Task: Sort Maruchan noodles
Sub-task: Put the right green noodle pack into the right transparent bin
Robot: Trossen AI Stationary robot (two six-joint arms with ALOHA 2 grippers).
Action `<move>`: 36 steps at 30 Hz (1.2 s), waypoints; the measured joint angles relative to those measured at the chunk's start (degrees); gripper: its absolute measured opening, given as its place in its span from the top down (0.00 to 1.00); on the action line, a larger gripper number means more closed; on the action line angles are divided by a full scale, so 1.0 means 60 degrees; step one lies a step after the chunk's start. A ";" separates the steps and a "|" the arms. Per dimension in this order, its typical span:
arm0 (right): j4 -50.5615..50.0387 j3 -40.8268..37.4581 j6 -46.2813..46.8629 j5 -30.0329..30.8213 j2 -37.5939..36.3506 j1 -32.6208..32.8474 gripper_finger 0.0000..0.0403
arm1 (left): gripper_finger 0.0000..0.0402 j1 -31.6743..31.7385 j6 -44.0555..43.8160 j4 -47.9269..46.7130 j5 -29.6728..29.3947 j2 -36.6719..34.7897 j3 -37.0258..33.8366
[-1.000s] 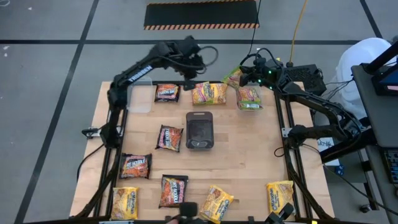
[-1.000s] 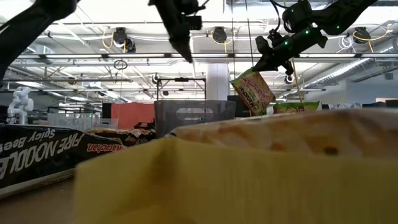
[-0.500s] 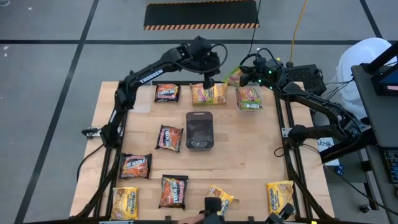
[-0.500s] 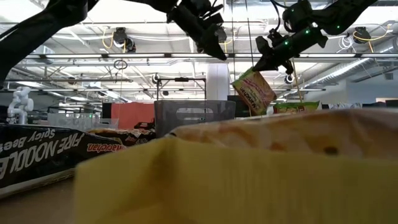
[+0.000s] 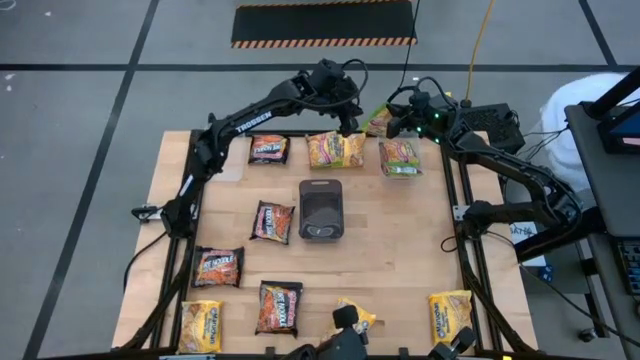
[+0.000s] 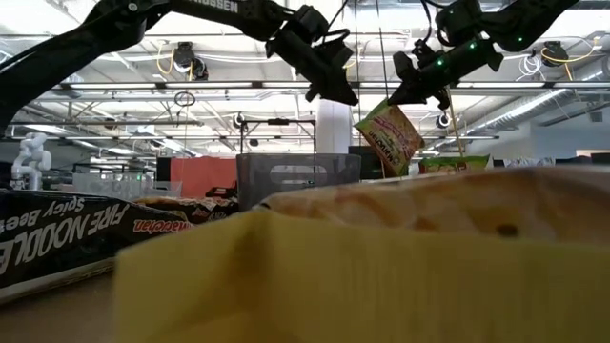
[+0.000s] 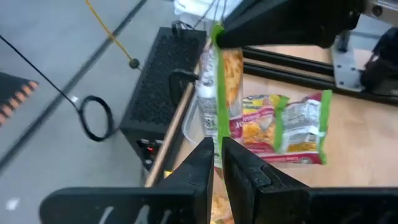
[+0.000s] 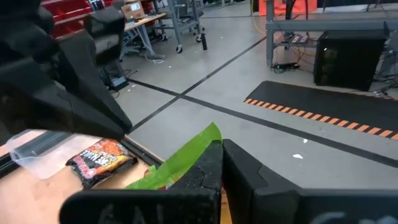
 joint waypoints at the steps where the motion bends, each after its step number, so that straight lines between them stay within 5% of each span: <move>1: 0.0009 0.0000 0.0000 -0.0006 -0.0006 0.0000 1.00 | 0.91 0.0000 -0.0115 -0.0088 0.0175 0.0028 0.0000; 36: 0.0102 0.0000 -0.0044 -0.0006 -0.0024 -0.0004 1.00 | 0.91 -0.0364 0.1066 -0.0088 0.0251 0.0659 0.0004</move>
